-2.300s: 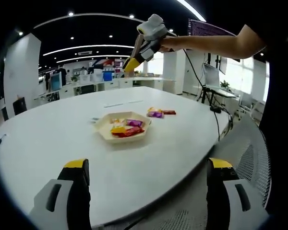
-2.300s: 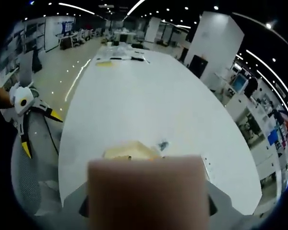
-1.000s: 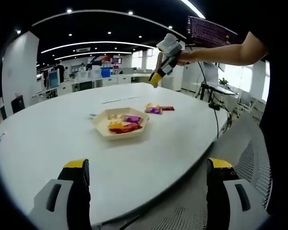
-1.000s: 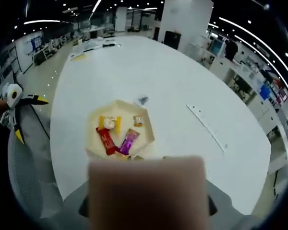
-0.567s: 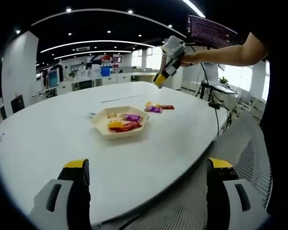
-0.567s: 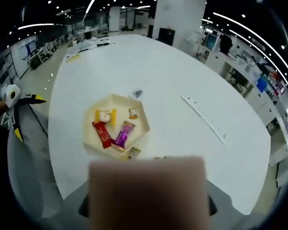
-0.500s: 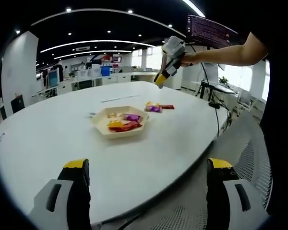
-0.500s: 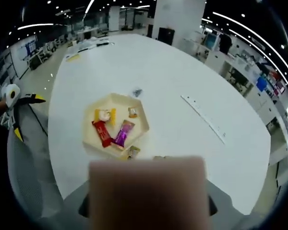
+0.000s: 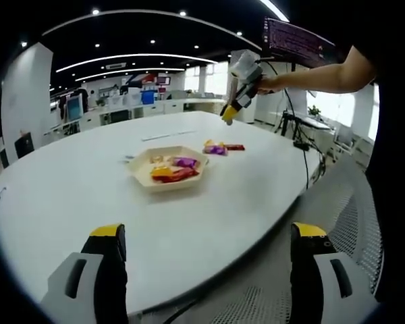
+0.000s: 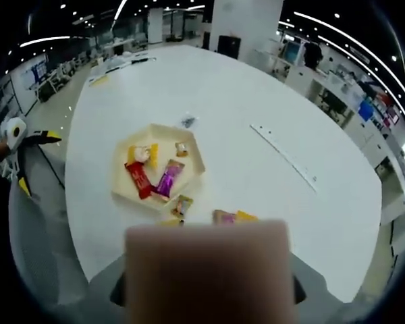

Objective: Place the target food into the container with the food tongs after gripping and lifting it, then release it inside without dropping or visibly crushing the food.

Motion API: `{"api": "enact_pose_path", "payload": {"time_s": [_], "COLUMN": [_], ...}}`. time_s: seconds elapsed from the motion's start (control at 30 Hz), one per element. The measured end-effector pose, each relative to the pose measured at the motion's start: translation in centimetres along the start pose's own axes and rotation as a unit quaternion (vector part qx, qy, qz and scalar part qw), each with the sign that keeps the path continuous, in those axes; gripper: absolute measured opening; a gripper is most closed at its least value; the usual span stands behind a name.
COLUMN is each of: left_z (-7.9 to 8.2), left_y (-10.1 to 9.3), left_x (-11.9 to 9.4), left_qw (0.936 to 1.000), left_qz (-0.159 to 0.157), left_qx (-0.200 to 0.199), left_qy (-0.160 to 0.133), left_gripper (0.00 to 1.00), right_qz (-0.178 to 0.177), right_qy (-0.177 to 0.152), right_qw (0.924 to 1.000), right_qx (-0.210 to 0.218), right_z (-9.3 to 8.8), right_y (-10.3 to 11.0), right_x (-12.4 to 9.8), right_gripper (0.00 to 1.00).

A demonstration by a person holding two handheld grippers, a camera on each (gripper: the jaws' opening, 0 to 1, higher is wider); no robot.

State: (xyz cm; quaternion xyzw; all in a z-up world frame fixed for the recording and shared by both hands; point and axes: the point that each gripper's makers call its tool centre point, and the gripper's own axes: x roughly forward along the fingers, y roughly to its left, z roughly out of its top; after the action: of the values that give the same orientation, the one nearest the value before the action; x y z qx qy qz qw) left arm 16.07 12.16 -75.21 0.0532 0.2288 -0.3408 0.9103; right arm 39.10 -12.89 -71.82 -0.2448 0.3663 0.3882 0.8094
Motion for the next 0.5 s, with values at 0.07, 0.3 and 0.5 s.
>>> {"api": "enact_pose_path", "payload": {"time_s": [0.07,0.3,0.5], "left_z": [-0.1,-0.2,-0.3], "left_y": [0.0,0.1,0.1], "left_x": [0.0,0.1,0.1], "left_qw": [1.0000,1.0000,1.0000], "left_qz": [0.000,0.002,0.001], "left_qx": [-0.001,0.000,-0.002], "left_qy": [0.002,0.006,0.009], "left_gripper": [0.99,0.99,0.99], "right_qz": [0.001,0.000,0.002], "right_qy": [0.004,0.009,0.017], "right_qw": [1.0000,1.0000,0.9997], "right_qx": [0.001,0.002,0.016], "right_z": [-0.3,-0.8,-1.7], "right_y": [0.0,-0.3,-0.7], "right_x": [0.3,0.9,1.6], "right_gripper": [0.26,0.27,0.27]}}
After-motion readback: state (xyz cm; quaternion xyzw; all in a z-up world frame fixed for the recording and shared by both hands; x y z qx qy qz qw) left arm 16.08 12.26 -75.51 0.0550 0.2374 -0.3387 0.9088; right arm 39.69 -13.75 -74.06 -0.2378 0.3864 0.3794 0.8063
